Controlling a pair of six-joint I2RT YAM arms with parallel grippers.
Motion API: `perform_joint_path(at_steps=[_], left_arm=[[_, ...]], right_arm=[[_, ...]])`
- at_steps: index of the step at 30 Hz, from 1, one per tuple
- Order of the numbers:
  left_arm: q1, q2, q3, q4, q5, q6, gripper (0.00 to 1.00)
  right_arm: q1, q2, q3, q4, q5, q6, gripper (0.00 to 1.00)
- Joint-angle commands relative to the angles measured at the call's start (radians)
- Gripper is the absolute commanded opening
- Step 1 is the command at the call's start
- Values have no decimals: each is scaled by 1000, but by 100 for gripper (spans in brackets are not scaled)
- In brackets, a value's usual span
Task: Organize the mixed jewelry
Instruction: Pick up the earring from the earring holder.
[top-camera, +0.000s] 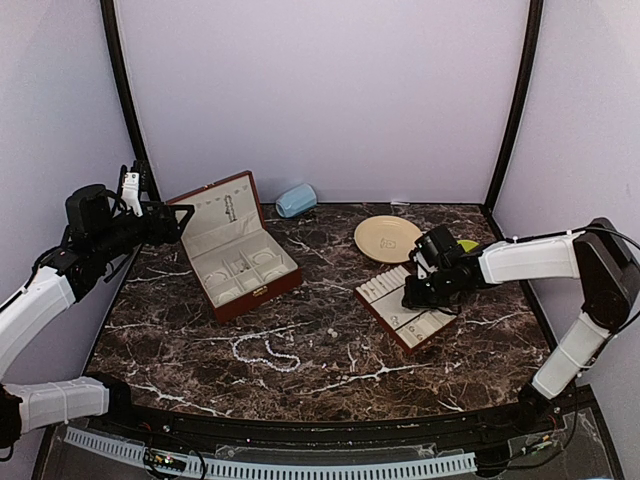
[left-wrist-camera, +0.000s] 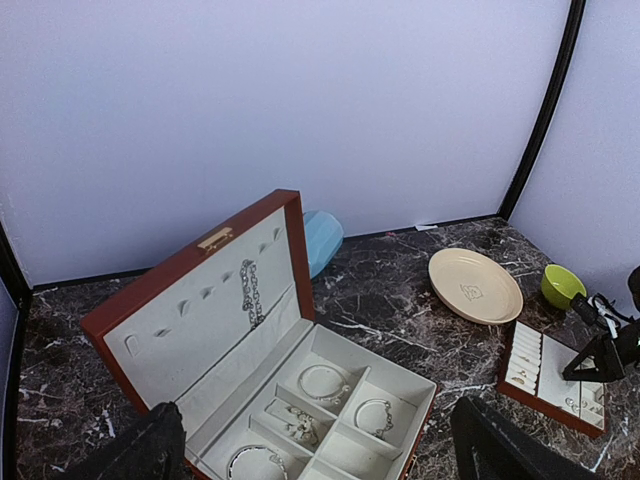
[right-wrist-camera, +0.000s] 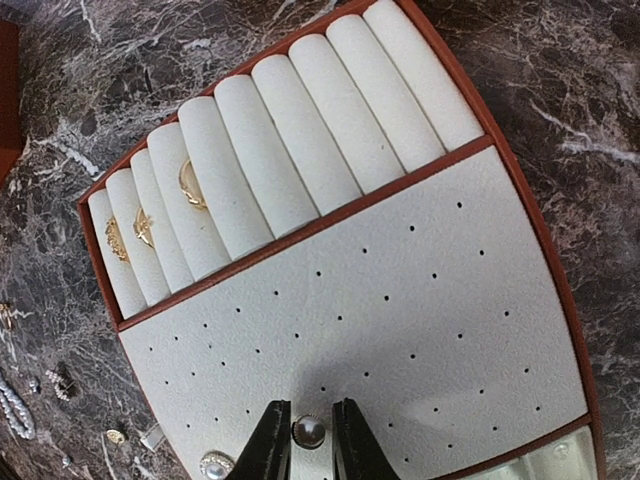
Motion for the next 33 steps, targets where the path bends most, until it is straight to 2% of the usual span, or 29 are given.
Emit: perform_joint_path(at_steps=[1, 24, 33], left_arm=[[-1, -22, -1, -2, -4, 1, 96], [-2, -24, -3, -3, -7, 4, 95], [-2, -24, -3, -3, -10, 4, 95]], right_arm=[[24, 42, 20, -64, 55, -22, 17], [34, 18, 20, -55, 7, -5, 12], [45, -5, 36, -83, 81, -33, 10]])
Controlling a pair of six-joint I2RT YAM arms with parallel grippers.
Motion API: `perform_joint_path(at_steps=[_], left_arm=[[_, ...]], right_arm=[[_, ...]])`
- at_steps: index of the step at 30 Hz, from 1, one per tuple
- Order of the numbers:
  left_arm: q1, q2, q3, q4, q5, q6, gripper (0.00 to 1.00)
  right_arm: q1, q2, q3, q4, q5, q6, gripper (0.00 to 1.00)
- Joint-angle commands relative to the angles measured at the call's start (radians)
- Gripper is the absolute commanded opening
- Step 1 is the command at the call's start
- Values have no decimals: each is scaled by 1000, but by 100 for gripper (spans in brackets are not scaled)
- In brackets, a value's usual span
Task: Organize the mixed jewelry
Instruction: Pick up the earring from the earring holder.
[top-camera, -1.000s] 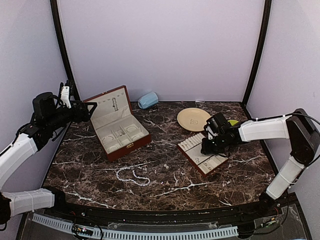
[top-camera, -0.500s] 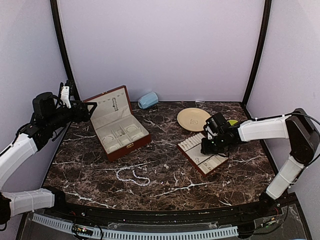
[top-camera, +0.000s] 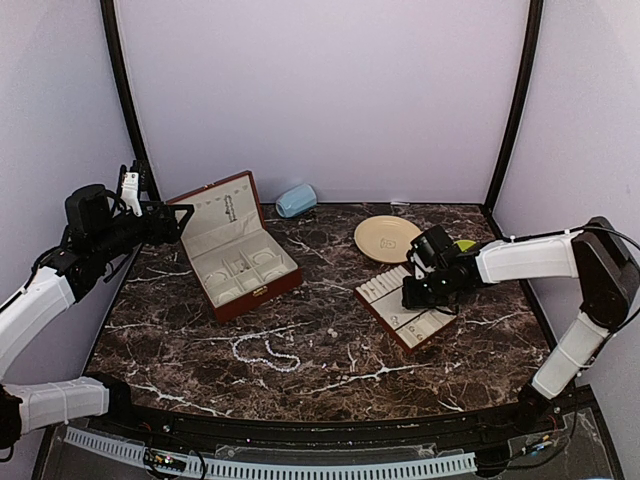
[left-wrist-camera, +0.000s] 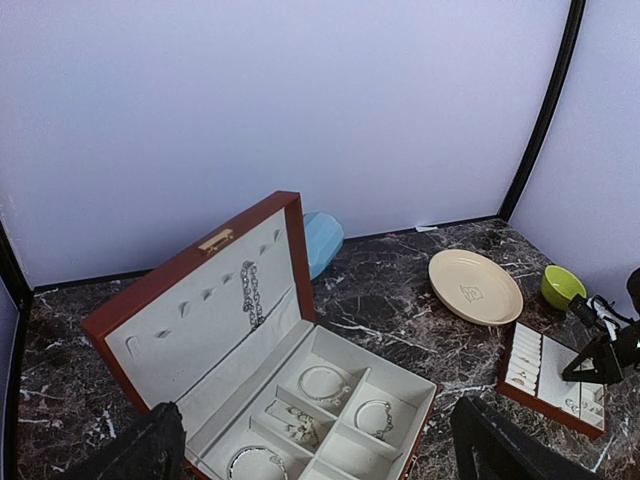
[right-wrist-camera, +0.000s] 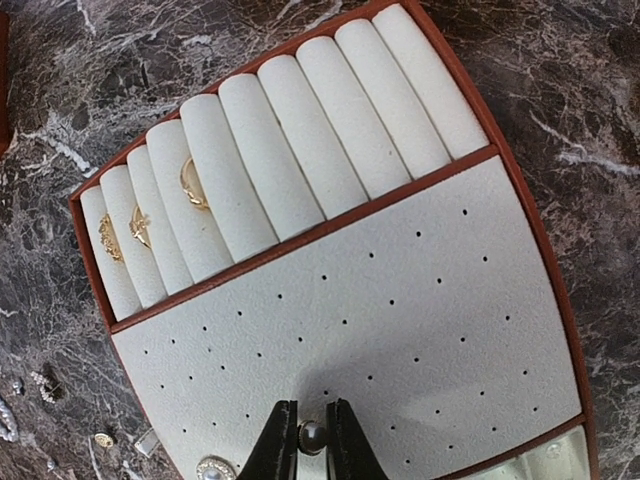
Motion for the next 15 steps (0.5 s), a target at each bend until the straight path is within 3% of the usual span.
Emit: perform_joint_path(at_steps=[1, 15], left_arm=[[-2, -20, -3, -3, -10, 4, 95], [-2, -19, -4, -2, -10, 4, 95]], right_arm=[[19, -19, 13, -61, 47, -23, 10], [47, -32, 35, -97, 115, -46, 3]])
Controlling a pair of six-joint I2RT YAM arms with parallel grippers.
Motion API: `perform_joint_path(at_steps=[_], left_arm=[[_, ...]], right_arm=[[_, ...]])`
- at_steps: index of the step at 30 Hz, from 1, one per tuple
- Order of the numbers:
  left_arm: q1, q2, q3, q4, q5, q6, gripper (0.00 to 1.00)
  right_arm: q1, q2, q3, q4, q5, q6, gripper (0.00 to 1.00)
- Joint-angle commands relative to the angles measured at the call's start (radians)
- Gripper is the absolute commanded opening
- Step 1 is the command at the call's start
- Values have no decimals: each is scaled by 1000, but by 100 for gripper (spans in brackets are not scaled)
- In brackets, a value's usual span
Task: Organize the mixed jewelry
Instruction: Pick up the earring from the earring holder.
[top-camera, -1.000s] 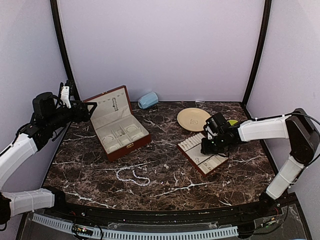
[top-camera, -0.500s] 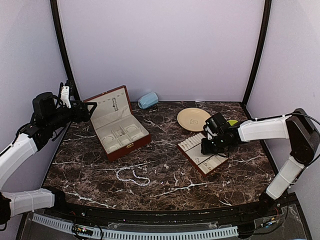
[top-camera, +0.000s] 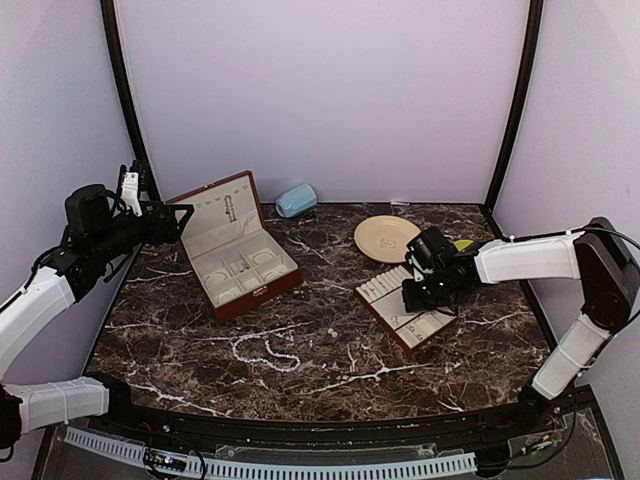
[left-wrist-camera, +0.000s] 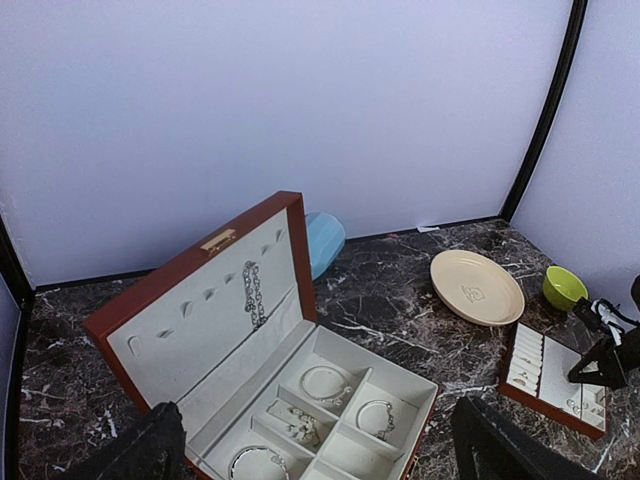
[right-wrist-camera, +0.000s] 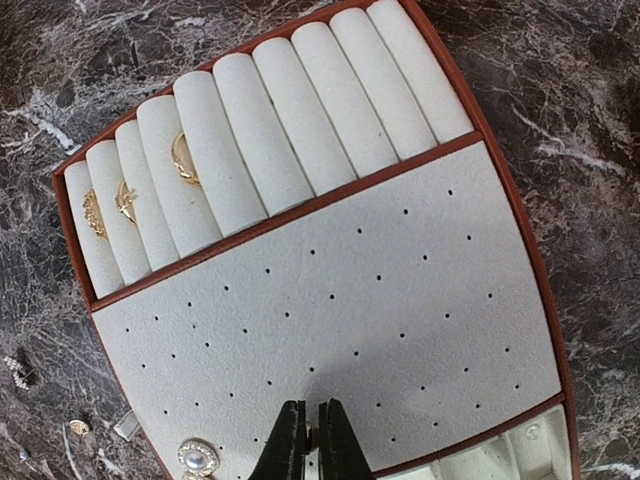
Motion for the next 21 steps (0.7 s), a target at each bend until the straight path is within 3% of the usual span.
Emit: perform_joint_path(at_steps=[1, 10, 13, 16, 21], left_arm=[[-2, -19, -4, -2, -5, 4, 95], [-2, -19, -5, -3, -6, 3, 95], [-18, -17, -12, 18, 10, -33, 89], [-124, 18, -21, 56, -29, -68, 81], [-352, 121, 31, 54, -193, -106, 78]], right_arm=[[15, -24, 17, -33, 34, -15, 2], [21, -37, 29, -32, 36, -15, 0], [21, -47, 32, -20, 31, -15, 0], [20, -55, 37, 5, 21, -15, 0], [19, -74, 19, 49, -3, -14, 0]])
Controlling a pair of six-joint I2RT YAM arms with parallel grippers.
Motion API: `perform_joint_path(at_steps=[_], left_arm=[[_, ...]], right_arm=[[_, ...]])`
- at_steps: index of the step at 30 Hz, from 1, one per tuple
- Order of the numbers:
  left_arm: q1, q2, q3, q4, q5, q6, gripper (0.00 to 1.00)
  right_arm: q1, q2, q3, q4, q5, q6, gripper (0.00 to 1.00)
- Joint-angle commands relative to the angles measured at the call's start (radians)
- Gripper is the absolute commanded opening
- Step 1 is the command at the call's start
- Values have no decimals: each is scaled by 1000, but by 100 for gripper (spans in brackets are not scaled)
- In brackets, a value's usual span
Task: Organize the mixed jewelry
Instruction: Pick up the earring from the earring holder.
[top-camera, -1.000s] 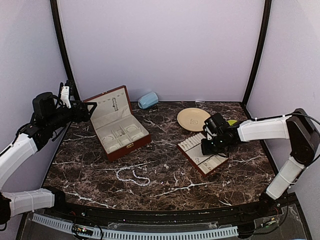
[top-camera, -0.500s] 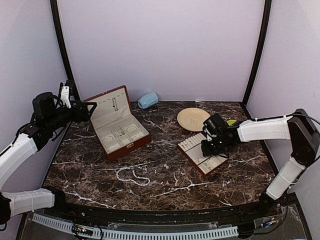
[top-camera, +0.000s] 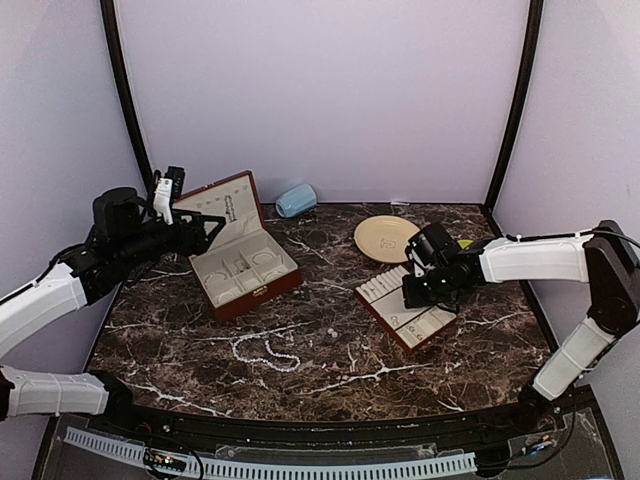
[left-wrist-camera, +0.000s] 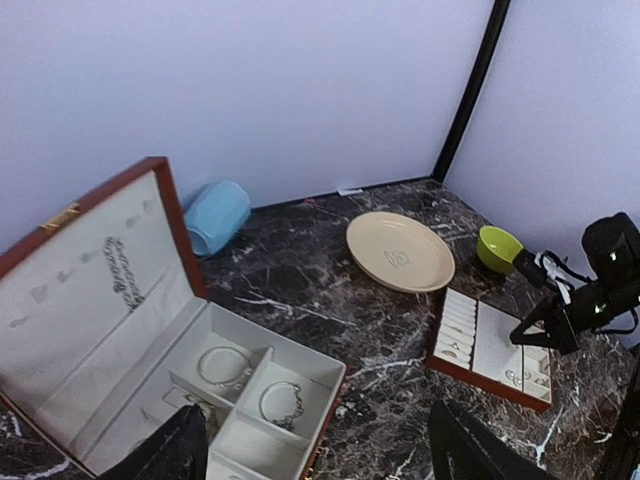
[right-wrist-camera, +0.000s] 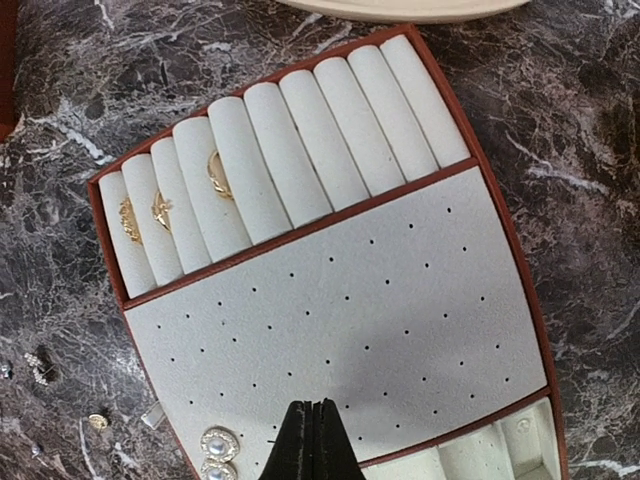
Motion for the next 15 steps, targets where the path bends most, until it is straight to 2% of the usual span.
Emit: perform_joint_path(at_steps=[1, 4, 8, 10, 14, 15], left_arm=[[-195, 101, 34, 63, -162, -58, 78], [-320, 204, 62, 161, -214, -97, 78], [-424, 413, 146, 249, -205, -148, 77], [-459, 553, 201, 282, -196, -162, 76], [-484, 726, 306, 343, -100, -218, 71], [-498, 801, 388, 342, -77, -213, 70]], right_arm=[[8, -38, 4, 68, -21, -5, 0], [8, -51, -9, 88, -36, 1, 0], [8, -84, -35, 136, -56, 10, 0], [8, -97, -47, 154, -61, 12, 0], [7, -107, -62, 177, -71, 12, 0], [7, -115, -70, 193, -78, 11, 0]])
